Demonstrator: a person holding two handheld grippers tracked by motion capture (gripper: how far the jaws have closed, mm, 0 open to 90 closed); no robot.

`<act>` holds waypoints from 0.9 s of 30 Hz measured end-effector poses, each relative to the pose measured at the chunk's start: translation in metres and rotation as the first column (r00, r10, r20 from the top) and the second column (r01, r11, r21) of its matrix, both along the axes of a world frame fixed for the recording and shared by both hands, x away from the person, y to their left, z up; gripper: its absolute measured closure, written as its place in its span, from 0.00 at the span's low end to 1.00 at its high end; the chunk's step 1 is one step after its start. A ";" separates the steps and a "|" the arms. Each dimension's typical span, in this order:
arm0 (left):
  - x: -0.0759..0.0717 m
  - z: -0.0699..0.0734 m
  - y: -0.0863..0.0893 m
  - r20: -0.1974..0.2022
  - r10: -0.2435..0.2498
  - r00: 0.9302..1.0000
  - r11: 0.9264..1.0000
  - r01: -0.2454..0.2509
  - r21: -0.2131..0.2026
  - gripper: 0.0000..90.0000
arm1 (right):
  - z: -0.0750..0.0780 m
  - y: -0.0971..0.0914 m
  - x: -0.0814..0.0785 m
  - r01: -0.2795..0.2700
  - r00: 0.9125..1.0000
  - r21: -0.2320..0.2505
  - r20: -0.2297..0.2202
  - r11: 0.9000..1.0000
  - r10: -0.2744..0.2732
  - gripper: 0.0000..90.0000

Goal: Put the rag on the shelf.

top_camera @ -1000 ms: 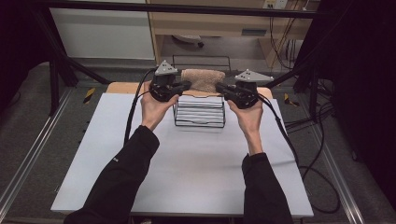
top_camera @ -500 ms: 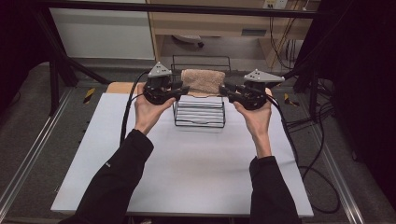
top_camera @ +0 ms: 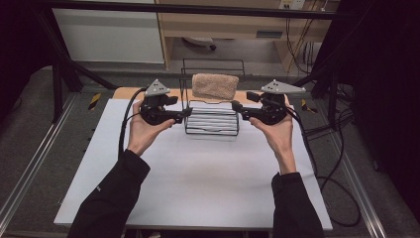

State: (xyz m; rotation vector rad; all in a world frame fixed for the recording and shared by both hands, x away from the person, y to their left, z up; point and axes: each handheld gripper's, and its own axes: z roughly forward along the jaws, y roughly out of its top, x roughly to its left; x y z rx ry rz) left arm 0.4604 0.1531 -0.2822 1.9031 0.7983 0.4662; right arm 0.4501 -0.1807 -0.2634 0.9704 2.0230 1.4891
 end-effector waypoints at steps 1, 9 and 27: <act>-0.002 -0.002 0.003 -0.001 -0.001 1.000 1.000 0.001 0.005 0.29 | -0.002 -0.002 -0.001 0.000 1.000 0.000 -0.007 1.000 0.000 0.28; -0.020 -0.028 0.023 -0.031 0.020 0.999 1.000 -0.020 0.023 0.12 | -0.023 -0.016 -0.012 0.002 0.998 -0.002 -0.064 1.000 -0.002 0.11; -0.070 -0.094 0.068 -0.083 0.026 0.996 0.999 -0.022 0.043 0.08 | -0.097 -0.041 -0.043 -0.013 0.987 -0.011 -0.159 1.000 0.011 0.01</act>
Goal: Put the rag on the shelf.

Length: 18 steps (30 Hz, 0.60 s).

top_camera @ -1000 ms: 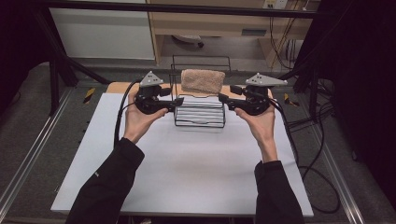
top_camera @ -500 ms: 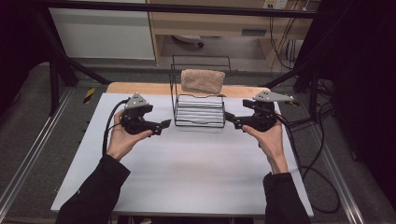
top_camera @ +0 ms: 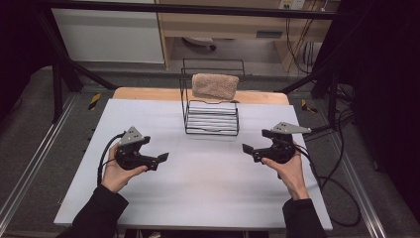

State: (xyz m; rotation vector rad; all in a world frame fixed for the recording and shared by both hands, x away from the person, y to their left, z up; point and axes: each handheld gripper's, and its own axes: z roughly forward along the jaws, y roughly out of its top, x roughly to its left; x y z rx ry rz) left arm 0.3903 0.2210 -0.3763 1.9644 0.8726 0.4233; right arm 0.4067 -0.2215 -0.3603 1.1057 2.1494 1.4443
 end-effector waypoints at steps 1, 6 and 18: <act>-0.002 -0.003 0.003 -0.001 0.001 1.000 1.000 -0.001 0.006 0.08 | -0.004 0.000 -0.001 -0.002 1.000 -0.002 -0.005 1.000 0.002 0.01; -0.010 -0.015 0.016 -0.010 0.011 1.000 1.000 -0.011 0.009 0.08 | -0.022 -0.003 -0.009 -0.016 0.999 -0.014 -0.029 1.000 0.015 0.01; -0.023 -0.045 0.039 -0.040 0.027 0.999 1.000 -0.027 0.001 0.09 | -0.062 -0.026 -0.031 -0.010 0.995 -0.003 -0.101 1.000 0.010 0.01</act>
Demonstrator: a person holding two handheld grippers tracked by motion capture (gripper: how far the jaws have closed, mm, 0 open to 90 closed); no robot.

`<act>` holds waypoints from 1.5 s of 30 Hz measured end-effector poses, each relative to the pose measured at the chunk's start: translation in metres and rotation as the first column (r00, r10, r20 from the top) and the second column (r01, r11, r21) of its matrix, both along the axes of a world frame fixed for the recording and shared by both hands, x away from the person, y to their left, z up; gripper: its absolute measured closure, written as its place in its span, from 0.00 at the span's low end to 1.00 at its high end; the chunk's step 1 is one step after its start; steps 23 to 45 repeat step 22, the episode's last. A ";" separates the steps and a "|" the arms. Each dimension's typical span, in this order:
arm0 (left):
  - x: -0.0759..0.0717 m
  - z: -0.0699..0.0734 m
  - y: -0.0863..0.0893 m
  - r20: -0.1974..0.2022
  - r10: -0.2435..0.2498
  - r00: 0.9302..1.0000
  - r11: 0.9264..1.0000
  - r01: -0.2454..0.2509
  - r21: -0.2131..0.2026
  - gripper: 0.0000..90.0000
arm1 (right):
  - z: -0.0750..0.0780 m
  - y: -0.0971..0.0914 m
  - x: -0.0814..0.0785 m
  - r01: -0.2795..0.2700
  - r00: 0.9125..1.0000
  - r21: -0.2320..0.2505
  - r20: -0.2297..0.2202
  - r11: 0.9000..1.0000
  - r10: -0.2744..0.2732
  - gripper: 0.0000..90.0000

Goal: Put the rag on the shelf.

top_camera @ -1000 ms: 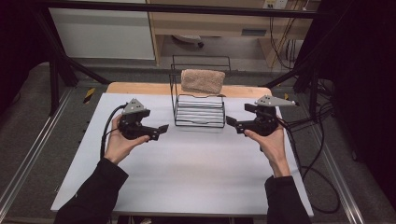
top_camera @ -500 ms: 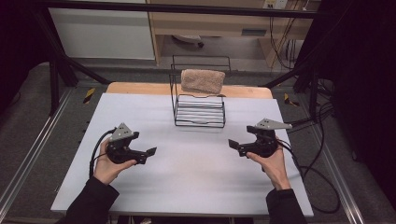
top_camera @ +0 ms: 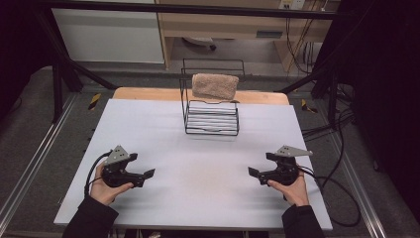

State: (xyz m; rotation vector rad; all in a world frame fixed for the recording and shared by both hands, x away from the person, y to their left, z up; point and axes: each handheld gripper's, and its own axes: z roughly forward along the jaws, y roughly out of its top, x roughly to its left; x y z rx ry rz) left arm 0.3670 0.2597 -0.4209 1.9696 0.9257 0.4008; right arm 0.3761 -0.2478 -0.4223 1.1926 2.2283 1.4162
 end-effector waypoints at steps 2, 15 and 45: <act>-0.001 -0.003 0.001 0.001 -0.004 1.000 1.000 0.004 0.007 0.09 | -0.006 -0.005 -0.003 0.001 1.000 0.002 -0.010 1.000 -0.001 0.01; -0.007 -0.018 0.009 -0.020 -0.002 1.000 1.000 0.002 0.001 0.10 | -0.022 -0.018 -0.012 -0.002 0.999 -0.020 -0.043 1.000 0.001 0.01; -0.007 -0.019 0.010 -0.022 -0.004 1.000 1.000 0.004 0.003 0.10 | -0.023 -0.017 -0.012 -0.006 0.999 -0.028 -0.047 1.000 0.004 0.01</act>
